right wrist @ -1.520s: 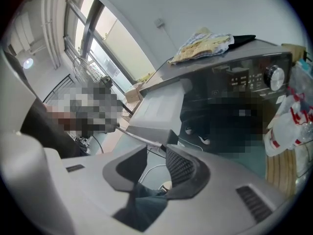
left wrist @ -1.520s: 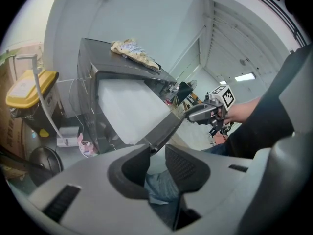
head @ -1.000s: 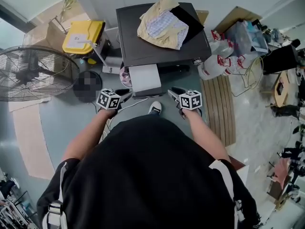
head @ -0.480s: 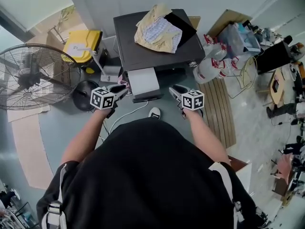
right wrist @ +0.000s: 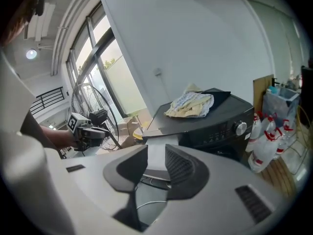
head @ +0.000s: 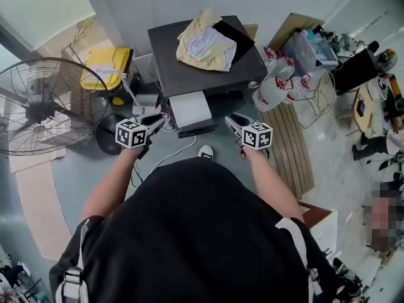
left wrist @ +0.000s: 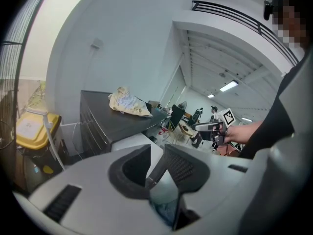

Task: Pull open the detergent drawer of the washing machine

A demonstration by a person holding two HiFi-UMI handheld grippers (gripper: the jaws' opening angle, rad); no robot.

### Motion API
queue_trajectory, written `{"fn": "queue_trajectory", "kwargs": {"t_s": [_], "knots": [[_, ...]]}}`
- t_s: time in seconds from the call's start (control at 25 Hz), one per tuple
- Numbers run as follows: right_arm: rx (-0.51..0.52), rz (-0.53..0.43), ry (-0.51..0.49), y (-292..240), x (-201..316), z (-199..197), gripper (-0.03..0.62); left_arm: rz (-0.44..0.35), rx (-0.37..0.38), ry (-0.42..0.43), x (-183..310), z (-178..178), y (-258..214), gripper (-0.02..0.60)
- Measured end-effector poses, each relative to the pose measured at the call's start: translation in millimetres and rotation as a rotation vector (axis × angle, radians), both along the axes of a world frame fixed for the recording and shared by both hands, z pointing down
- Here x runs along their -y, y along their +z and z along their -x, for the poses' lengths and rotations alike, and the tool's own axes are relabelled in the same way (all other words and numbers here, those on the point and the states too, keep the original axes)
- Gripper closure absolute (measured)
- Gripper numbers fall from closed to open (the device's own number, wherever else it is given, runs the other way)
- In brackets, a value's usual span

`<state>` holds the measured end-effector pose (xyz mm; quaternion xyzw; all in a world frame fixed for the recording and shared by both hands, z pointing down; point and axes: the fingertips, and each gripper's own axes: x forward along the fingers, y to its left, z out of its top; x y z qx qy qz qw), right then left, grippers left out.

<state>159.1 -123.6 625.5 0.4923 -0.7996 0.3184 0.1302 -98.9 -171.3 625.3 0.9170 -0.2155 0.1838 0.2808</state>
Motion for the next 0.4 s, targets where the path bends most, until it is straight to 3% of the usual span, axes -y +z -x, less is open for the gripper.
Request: {"fn": "queue_trajectory", "kwargs": {"t_s": [0.4], "knots": [[0.037,-0.016,0.065,-6.8,-12.8,11.0,0.484,-0.006,-0.001,0.002,-2.0,25.7,-0.4,0.489]]}}
